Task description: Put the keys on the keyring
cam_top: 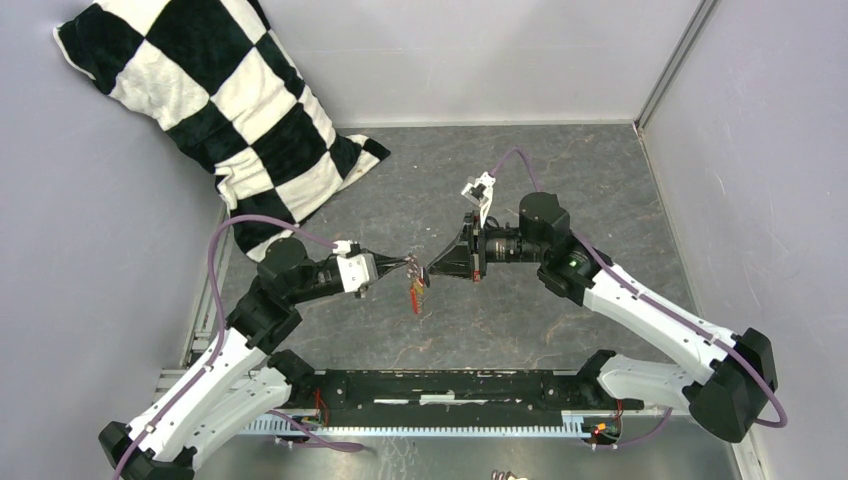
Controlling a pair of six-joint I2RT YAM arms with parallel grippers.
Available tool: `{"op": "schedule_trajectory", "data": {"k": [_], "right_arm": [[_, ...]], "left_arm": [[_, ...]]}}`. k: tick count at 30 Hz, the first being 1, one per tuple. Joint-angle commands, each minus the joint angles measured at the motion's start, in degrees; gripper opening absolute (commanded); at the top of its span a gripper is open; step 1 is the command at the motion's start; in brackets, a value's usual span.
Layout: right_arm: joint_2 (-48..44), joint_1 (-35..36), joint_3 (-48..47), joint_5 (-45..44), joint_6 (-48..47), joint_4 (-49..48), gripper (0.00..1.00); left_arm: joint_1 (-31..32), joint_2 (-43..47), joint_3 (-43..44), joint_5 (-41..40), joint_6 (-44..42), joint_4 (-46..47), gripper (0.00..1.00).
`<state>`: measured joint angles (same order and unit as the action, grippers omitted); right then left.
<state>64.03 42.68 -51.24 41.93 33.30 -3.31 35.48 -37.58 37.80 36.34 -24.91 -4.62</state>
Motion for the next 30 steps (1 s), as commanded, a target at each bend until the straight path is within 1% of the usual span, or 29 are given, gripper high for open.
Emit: {"op": "schedule_trajectory", "data": {"k": [1, 7, 16, 30], "right_arm": [[0.90, -0.05, -1.84, 1.01, 1.58, -2.33, 0.01], [1.60, -0.08, -1.84, 2.87, 2.16, -4.08, 0.01], [2.57, -0.11, -1.67, 4.29, 3.87, -7.67, 0.01], [2.94, -0.11, -0.51, 5.13, 5.18, -9.30, 0.00]], "left_arm": [[0.11, 1.32, -0.77, 3.15, -7.46, 4.42, 0.02], [0.11, 0.98, -0.38, 5.52, -9.93, 4.02, 0.02], [0.11, 0.23, 0.89, 8.18, -9.90, 1.53, 0.02], [0.14, 0.86, 1.32, 8.74, -9.99, -0.11, 0.02]]}}
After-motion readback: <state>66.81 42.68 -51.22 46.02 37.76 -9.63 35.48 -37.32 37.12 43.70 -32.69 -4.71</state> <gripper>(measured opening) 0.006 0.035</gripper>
